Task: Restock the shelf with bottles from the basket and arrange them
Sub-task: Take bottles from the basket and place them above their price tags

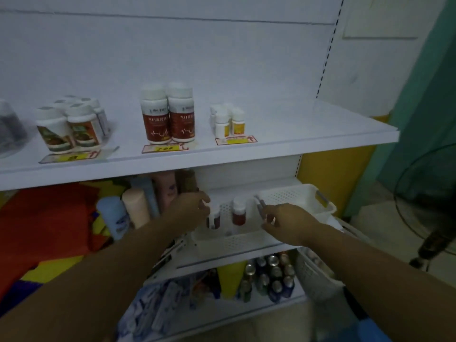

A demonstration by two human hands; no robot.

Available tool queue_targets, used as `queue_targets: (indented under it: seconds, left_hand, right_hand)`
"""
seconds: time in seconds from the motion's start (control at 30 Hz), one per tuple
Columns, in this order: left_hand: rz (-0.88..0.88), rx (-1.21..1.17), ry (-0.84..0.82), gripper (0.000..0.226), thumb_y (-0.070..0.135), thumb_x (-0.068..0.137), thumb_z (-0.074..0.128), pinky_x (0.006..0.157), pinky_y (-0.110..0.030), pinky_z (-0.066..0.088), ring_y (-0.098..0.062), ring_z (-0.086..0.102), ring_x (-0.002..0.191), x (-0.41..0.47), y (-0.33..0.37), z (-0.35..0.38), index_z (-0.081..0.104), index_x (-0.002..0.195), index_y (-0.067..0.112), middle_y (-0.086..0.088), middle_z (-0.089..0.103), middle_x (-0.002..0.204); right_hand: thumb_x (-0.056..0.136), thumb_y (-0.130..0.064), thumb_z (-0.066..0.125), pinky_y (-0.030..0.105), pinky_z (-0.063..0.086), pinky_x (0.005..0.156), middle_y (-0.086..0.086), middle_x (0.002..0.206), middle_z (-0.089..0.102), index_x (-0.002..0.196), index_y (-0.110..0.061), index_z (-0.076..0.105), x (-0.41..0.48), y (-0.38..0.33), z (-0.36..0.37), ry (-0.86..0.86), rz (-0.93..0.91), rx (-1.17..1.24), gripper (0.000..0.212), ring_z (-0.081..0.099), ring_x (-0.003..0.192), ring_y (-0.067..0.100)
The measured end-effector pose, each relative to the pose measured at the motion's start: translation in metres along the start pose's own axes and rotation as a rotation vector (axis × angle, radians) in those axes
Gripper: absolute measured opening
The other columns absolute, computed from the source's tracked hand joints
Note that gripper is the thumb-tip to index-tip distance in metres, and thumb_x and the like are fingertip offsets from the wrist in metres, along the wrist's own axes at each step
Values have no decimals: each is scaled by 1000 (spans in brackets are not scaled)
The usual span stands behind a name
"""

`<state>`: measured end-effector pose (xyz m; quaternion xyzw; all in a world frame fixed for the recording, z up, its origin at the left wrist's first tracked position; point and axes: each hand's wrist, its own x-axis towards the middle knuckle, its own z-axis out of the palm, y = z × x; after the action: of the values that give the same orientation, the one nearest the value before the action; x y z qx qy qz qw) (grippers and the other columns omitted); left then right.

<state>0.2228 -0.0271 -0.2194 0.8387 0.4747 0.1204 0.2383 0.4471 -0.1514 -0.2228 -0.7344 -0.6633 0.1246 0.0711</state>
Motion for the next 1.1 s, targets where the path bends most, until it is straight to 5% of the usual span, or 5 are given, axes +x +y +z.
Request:
queue_targets:
  seconds: [0.43, 0.53, 0.73, 0.9, 1.1]
  left_hand:
    - [-364, -205, 17, 90, 40, 74, 72, 110, -45, 30, -29, 40, 129, 127, -68, 139, 22, 145, 16, -11, 40, 140]
    - [-417, -265, 60, 86, 36, 76, 73, 111, -36, 23, -26, 35, 135, 133, -61, 142, 26, 143, 9, -11, 38, 144]
    - [-460, -439, -1, 38, 32, 88, 60, 90, -44, 50, -37, 63, 102, 136, -64, 137, 63, 104, -2, -22, 67, 105]
    - [-391, -650, 179, 49, 42, 67, 77, 87, -41, 53, -25, 66, 95, 125, -57, 113, 65, 103, 11, -10, 71, 101]
    - [-431, -1296, 102, 37, 26, 88, 60, 90, -40, 52, -22, 64, 103, 55, -10, 89, 56, 122, 12, -8, 65, 118]
  right_hand:
    - [78, -35, 69, 39, 42, 103, 8, 143, 43, 146, -20, 22, 167, 33, 122, 16, 320, 402, 84, 47, 128, 29]
    - [67, -46, 73, 42, 51, 93, 5, 124, 56, 134, -19, 38, 195, 32, 139, 91, 474, 587, 80, 58, 111, 26]
    - [82, -34, 65, 8, 37, 45, -2, 76, 59, 103, -6, 57, 210, 30, 146, 74, 563, 716, 36, 59, 62, 4]
    - [77, -34, 74, 28, 53, 77, 5, 100, 72, 108, -14, 64, 182, 26, 116, 296, 518, 1126, 38, 69, 91, 17]
    - [87, -31, 62, 43, 50, 93, 2, 106, 69, 109, -25, 62, 109, 1, 75, 16, 489, 1757, 23, 64, 102, 23]
